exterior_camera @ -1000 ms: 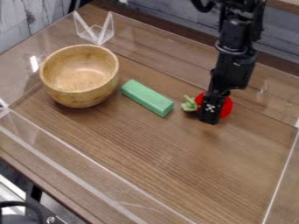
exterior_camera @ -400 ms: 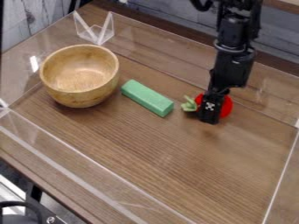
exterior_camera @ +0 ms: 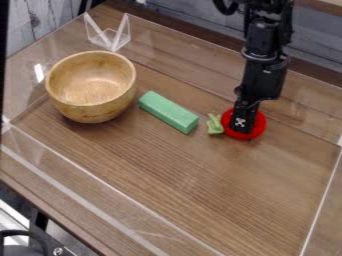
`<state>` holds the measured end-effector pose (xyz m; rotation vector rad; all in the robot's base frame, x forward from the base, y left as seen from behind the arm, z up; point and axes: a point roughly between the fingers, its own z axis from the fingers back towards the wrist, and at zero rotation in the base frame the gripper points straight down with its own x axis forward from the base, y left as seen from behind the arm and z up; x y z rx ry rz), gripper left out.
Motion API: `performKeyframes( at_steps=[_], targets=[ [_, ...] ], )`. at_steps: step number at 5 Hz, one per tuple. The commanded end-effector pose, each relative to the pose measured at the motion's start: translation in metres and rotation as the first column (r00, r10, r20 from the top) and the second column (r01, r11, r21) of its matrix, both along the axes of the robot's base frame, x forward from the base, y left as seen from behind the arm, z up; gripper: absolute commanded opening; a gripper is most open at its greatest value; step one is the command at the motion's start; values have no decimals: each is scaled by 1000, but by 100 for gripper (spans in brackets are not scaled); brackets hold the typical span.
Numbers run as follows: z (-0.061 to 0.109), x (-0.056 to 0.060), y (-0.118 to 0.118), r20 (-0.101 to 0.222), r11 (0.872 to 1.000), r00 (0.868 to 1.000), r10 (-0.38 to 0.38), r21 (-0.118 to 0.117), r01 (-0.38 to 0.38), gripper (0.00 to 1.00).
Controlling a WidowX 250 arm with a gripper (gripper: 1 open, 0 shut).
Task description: Move the red object to the left side of the table
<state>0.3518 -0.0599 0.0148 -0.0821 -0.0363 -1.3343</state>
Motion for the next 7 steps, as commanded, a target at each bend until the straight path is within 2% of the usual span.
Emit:
performKeyframes(
  at_steps=[1, 7],
  targets=[
    [-7, -8, 4, -41, 1000, 999, 12, 5, -11, 0],
    [7, -16, 19, -59, 995, 993, 103, 18, -103, 0]
  ],
)
